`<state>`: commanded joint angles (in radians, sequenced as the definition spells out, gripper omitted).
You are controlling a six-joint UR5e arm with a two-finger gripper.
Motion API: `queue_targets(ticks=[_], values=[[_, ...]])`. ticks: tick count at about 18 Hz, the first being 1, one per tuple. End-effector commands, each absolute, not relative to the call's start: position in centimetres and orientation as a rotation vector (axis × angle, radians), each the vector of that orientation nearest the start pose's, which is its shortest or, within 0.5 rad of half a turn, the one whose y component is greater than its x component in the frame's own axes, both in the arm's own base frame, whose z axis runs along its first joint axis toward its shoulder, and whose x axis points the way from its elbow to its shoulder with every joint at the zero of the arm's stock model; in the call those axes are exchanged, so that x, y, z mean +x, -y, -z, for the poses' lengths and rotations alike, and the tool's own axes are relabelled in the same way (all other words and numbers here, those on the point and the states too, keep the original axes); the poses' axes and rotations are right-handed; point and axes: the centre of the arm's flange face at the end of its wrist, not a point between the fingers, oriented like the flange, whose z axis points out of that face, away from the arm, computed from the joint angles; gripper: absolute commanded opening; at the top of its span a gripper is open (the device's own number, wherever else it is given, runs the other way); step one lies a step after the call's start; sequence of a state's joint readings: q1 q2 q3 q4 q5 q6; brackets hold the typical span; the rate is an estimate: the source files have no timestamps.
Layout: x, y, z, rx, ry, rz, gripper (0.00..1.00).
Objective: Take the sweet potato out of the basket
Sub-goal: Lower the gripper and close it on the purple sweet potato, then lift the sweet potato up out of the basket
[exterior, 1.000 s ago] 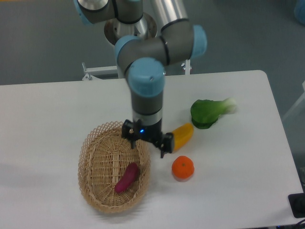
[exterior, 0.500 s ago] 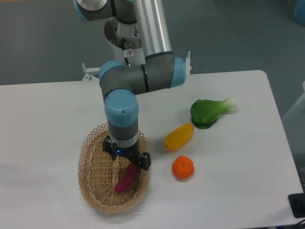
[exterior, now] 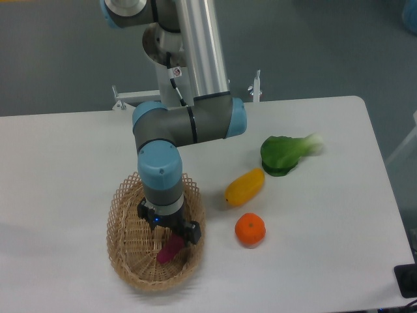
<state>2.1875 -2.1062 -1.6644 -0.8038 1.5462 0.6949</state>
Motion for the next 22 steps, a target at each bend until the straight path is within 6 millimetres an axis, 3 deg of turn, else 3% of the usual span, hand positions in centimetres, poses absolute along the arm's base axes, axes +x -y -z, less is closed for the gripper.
queue_targets(ticks=[13,14,18,22], values=[[-26.4,-60.4,-20.0,-3.037,-0.108,-0.099,1.00],[-26.5,-60.5,-20.0,-3.036,-0.108,-0.101,0.96],[-26.5,-60.6,-20.4,-3.030,-0.108,-0.104,0.59],[-26.4,-60.6,-20.9,-3.025,-0.110,-0.110,0.45]])
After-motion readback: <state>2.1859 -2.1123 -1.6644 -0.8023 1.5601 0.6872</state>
